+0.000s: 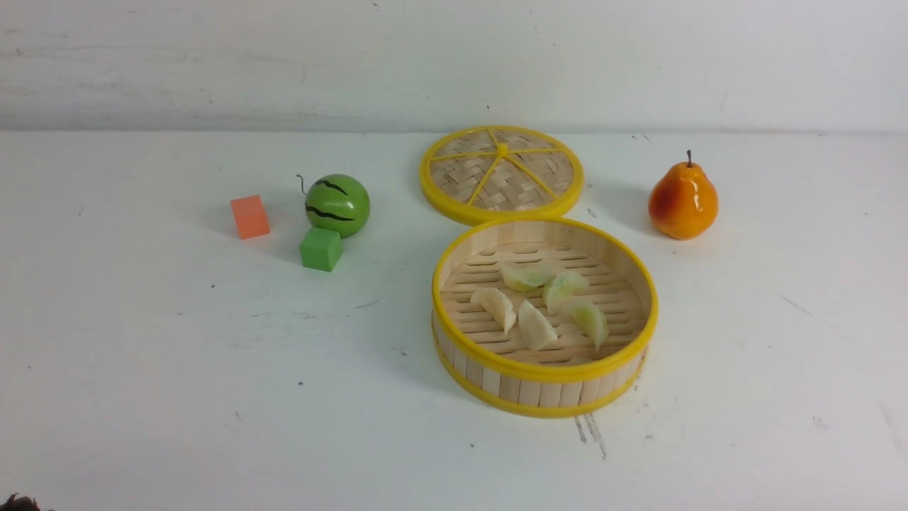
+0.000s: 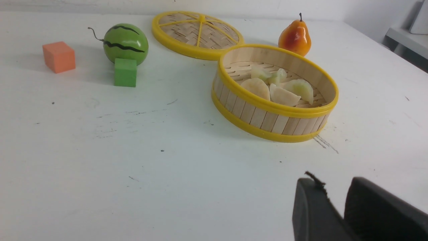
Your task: Put the dumplings into the steamer on the white table.
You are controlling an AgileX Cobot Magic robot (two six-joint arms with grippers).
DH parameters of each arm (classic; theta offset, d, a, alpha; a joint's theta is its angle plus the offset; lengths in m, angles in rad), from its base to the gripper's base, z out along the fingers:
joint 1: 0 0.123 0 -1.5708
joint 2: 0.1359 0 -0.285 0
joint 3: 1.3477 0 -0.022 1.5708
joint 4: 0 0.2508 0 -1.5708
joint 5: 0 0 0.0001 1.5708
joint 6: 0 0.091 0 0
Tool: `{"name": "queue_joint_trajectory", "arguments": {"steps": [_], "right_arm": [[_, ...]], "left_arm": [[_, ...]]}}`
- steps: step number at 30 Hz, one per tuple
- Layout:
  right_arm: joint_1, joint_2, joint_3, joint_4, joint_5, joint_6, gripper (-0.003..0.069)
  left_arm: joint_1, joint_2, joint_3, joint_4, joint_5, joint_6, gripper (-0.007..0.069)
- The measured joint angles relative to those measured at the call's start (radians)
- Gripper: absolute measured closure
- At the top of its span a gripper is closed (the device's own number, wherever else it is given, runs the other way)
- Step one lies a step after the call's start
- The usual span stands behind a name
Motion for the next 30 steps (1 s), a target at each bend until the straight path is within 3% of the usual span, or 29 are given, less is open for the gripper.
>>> {"name": "queue_joint_trajectory", "arguments": {"steps": [30], "right_arm": [[0.0, 0.0, 0.0, 0.003, 0.003, 0.0, 0.0665]], "left_arm": [[0.0, 0.0, 0.013, -0.001, -0.009, 0.0, 0.0448]]}}
